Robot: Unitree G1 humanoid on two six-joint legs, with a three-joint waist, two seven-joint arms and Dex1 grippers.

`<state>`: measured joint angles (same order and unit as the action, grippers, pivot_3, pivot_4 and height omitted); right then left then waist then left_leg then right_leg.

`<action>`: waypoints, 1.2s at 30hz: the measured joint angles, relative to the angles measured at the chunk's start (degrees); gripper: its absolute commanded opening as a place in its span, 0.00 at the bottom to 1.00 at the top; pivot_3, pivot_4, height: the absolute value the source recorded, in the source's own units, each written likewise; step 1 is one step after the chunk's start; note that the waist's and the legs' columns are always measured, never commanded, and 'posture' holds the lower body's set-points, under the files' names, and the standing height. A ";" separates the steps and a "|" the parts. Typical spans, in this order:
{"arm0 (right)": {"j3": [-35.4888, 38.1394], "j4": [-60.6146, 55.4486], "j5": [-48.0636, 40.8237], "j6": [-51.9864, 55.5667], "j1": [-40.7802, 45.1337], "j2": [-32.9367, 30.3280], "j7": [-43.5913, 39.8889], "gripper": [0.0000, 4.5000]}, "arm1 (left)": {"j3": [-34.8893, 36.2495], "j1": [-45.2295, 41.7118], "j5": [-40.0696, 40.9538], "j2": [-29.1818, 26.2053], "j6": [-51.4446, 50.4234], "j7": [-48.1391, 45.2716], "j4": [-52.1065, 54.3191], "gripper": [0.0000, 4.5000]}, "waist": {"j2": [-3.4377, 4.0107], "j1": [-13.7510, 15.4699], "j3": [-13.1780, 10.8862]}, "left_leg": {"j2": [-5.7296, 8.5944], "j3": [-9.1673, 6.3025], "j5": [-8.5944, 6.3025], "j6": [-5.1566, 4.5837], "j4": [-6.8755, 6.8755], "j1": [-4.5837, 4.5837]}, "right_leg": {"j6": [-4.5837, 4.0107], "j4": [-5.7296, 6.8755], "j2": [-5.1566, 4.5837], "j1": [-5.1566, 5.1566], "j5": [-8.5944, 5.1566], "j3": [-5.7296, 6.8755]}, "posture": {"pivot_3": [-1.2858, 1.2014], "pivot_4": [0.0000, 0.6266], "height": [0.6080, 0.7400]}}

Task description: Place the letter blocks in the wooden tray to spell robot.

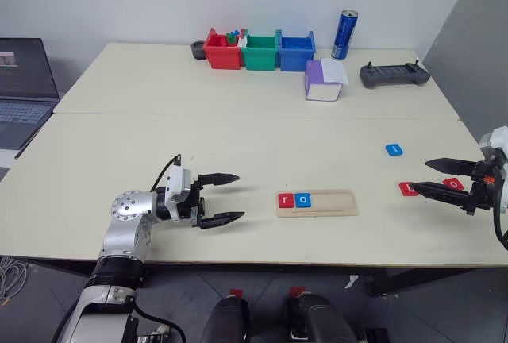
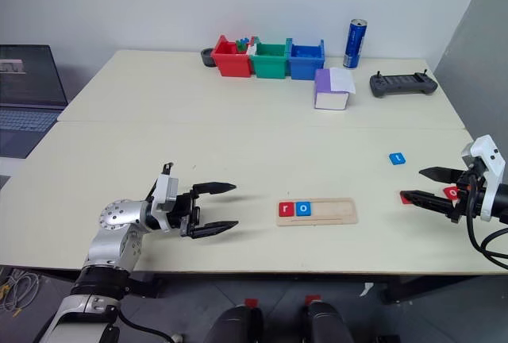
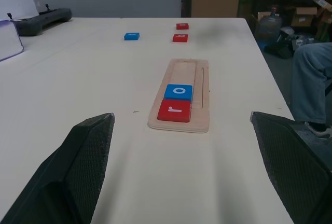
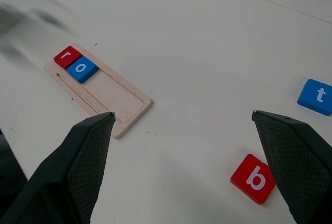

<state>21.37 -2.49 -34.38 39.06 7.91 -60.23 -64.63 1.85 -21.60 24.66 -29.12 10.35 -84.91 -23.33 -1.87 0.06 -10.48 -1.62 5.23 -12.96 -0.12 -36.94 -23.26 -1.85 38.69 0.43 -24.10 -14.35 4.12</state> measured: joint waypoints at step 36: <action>-12.17 20.24 17.45 -0.27 24.50 19.10 32.08 1.00 | 0.12 0.04 0.12 -0.87 -1.59 -1.84 0.65 0.99 | 0.01 -0.18 0.00 | -0.02 0.13 0.01 0.01 0.03 -0.03 | -0.01 0.09 0.01 -0.10 0.00 -0.10 | 0.52 0.24 1.00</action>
<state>9.20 17.74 -16.93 38.79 32.41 -41.13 -32.55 1.97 -21.55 24.78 -29.98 8.76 -86.75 -22.68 -1.86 -0.12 -10.48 -1.64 5.35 -12.96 -0.11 -36.91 -23.28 -1.86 38.78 0.44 -24.20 -14.35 4.02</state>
